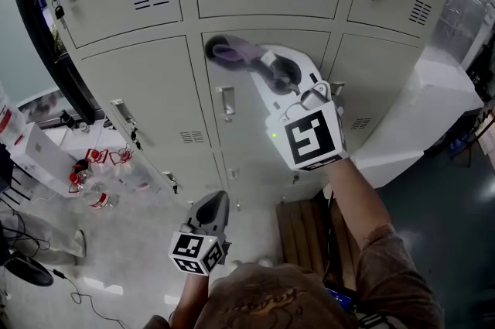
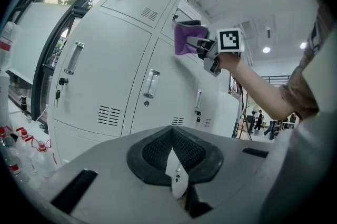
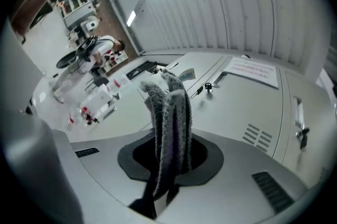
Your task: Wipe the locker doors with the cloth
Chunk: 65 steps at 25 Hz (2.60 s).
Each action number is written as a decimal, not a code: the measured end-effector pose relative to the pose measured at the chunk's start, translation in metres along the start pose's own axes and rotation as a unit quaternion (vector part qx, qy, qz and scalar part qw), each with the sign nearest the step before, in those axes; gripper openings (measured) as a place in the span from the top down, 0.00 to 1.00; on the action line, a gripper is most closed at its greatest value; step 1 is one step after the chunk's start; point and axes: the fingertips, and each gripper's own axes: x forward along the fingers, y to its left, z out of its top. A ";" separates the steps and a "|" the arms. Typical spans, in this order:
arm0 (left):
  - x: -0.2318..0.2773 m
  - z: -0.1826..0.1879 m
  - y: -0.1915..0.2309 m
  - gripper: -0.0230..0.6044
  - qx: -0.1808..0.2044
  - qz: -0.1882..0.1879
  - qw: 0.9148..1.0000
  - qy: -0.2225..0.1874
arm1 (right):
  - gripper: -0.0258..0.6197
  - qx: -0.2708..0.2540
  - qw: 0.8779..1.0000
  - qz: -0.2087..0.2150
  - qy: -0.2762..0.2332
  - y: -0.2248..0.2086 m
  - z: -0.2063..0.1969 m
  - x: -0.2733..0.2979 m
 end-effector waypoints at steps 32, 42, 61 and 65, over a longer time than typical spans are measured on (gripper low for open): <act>0.013 -0.003 0.016 0.96 -0.018 -0.001 1.000 0.001 | 0.88 -0.212 0.973 -0.012 0.095 0.004 -0.028 0.071; 0.013 -0.009 0.013 0.96 -0.024 -0.004 1.000 0.009 | 0.88 -0.193 0.974 0.034 0.115 0.044 -0.065 0.064; 0.009 -0.018 0.015 0.96 -0.029 0.000 0.999 0.019 | 0.88 -0.153 0.970 0.097 0.161 0.117 -0.135 0.045; 0.010 -0.018 0.014 0.96 -0.027 -0.002 0.999 0.021 | 0.88 -0.150 0.966 0.117 0.172 0.134 -0.150 0.041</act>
